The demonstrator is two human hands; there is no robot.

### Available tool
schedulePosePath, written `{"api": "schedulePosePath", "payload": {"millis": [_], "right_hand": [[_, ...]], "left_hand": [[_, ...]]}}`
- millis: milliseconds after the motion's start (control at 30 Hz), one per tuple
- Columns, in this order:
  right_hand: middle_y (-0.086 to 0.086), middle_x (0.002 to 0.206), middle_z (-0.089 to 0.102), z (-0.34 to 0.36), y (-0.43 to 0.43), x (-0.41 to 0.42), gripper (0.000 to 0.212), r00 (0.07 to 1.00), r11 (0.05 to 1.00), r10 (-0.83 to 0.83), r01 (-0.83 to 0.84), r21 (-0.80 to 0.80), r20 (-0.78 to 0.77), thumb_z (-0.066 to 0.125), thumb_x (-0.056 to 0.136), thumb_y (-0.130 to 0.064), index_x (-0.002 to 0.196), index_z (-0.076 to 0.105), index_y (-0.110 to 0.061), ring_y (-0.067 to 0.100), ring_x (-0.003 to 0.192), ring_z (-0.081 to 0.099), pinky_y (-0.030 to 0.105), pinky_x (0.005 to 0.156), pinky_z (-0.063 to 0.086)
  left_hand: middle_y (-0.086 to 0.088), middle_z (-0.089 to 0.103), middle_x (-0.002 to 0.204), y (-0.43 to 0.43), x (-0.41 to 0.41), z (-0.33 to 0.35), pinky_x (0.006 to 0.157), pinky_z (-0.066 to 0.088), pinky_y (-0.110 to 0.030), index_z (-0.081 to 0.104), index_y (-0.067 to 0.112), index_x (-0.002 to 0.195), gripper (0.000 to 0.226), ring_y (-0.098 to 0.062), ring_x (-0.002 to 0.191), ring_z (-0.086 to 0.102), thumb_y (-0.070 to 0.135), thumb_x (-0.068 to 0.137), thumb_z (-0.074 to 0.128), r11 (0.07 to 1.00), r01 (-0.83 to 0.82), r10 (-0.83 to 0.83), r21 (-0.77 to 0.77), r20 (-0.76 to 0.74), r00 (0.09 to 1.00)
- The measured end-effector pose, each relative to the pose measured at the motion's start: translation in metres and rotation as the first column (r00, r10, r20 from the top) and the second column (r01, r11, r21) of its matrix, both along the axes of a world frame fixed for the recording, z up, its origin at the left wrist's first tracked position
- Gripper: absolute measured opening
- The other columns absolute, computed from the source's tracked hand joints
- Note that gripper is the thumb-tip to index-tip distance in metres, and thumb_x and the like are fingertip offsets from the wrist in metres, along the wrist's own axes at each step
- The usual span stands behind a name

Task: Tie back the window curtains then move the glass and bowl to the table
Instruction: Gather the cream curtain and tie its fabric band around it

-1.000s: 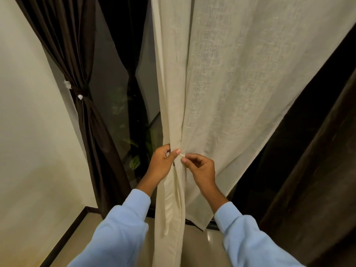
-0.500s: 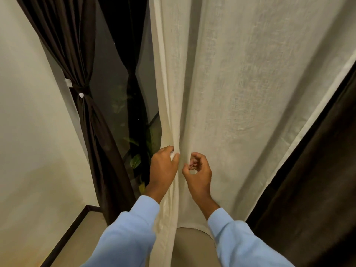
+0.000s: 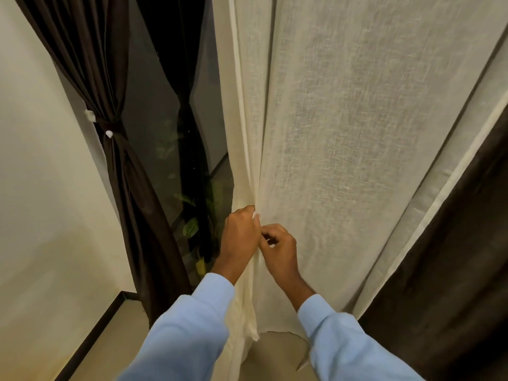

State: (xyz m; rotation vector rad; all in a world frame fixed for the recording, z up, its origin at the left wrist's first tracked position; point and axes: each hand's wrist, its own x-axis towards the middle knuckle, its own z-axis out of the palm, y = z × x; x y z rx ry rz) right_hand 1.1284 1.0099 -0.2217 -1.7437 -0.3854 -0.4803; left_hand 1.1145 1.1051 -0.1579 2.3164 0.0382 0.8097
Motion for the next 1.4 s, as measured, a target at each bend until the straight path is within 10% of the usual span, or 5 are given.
{"api": "schedulePosePath", "payload": {"millis": [233, 533, 800, 1067, 1400], "right_hand": [[0.008, 0.154, 0.028, -0.001, -0.103, 0.017, 0.087, 0.652, 0.643, -0.705, 0.754, 0.137, -0.279, 0.086, 0.072, -0.030, 0.145, 0.041, -0.018, 0.028, 0.139, 0.031, 0.058, 0.111, 0.027], [-0.010, 0.116, 0.064, 0.007, -0.131, 0.058, 0.108, 0.809, 0.826, -0.532, 0.561, 0.058, -0.249, 0.086, 0.071, -0.041, 0.152, 0.016, -0.026, 0.009, 0.109, 0.059, 0.038, 0.108, 0.020], [0.007, 0.164, 0.003, 0.017, -0.153, 0.084, 0.150, 0.753, 0.805, -0.538, 0.592, 0.034, -0.378, 0.094, 0.049, -0.051, 0.155, -0.010, -0.029, 0.028, 0.151, 0.011, 0.062, 0.118, 0.013], [-0.001, 0.081, 0.073, 0.015, -0.131, 0.090, 0.023, 0.900, 0.903, -0.327, 0.388, 0.186, -0.289, 0.085, 0.073, -0.030, 0.084, 0.068, -0.019, 0.021, 0.075, 0.071, 0.048, 0.074, 0.059], [0.001, 0.083, 0.068, 0.011, -0.084, 0.034, 0.011, 0.958, 0.914, -0.276, 0.285, 0.288, -0.075, 0.072, 0.087, -0.004, 0.085, 0.071, -0.015, 0.007, 0.072, 0.063, 0.015, 0.067, 0.051]], "left_hand": [[-0.013, 0.070, 0.087, 0.001, 0.005, -0.003, 0.072, 0.052, -0.027, 0.068, 0.002, 0.096, 0.025, -0.025, 0.073, 0.066, 0.018, 0.098, 0.048, 0.998, 0.007, -0.009, 0.056, 0.031, 0.999], [-0.010, 0.070, 0.091, -0.012, 0.008, 0.000, 0.077, 0.049, -0.023, 0.068, 0.003, 0.100, 0.026, -0.024, 0.077, 0.066, 0.020, 0.098, 0.049, 0.999, 0.040, -0.040, -0.001, -0.001, 0.999], [-0.003, 0.063, 0.071, 0.010, 0.006, -0.010, 0.059, 0.052, -0.028, 0.063, 0.006, 0.078, 0.024, -0.014, 0.059, 0.058, 0.013, 0.097, 0.050, 1.000, -0.016, 0.016, 0.024, 0.004, 1.000], [-0.005, 0.061, 0.067, 0.012, 0.011, -0.007, 0.057, 0.054, -0.036, 0.061, 0.004, 0.075, 0.025, -0.016, 0.055, 0.056, 0.012, 0.096, 0.050, 0.999, -0.043, 0.043, 0.033, -0.006, 0.999], [-0.008, 0.062, 0.071, -0.005, 0.009, -0.003, 0.061, 0.052, -0.029, 0.063, 0.003, 0.080, 0.020, -0.019, 0.060, 0.059, 0.013, 0.095, 0.052, 1.000, -0.002, 0.003, 0.023, -0.033, 0.999]]}}
